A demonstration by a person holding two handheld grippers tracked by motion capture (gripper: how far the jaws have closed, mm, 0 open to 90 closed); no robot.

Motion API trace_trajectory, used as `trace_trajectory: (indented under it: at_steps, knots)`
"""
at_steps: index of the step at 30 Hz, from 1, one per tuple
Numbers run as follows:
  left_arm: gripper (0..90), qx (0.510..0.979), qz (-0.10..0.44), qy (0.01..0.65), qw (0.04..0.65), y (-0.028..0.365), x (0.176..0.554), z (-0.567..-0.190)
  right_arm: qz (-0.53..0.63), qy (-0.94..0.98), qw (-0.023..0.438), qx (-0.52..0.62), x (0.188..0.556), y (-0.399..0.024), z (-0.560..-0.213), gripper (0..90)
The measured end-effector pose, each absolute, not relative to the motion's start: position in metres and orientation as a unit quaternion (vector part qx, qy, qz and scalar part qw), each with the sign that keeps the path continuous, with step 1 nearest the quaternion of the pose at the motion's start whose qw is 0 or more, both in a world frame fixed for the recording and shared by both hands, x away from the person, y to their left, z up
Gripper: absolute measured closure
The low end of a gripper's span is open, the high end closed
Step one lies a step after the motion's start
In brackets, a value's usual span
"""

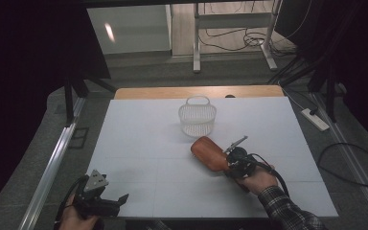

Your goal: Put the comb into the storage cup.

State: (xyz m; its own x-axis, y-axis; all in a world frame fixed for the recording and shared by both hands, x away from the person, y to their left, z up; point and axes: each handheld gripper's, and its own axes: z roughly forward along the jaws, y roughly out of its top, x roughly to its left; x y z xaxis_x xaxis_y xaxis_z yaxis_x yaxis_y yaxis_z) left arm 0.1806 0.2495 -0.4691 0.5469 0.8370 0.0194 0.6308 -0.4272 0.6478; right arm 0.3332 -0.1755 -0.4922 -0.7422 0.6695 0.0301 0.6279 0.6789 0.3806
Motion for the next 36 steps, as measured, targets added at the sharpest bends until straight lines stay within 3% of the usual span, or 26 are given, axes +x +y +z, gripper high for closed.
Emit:
trace_trajectory:
  at_steps: [27,36]
  knots:
    - [0.5,0.819,0.149,0.444,0.331,0.256,0.183,-0.467,0.27,0.893,0.048,0.357,0.323,-0.186,-0.474,72.5]
    - [0.0,0.808,0.137,0.434,0.375,0.254,0.191,-0.466,0.292,0.888,0.054,0.35,0.32,-0.189,-0.466,72.5]
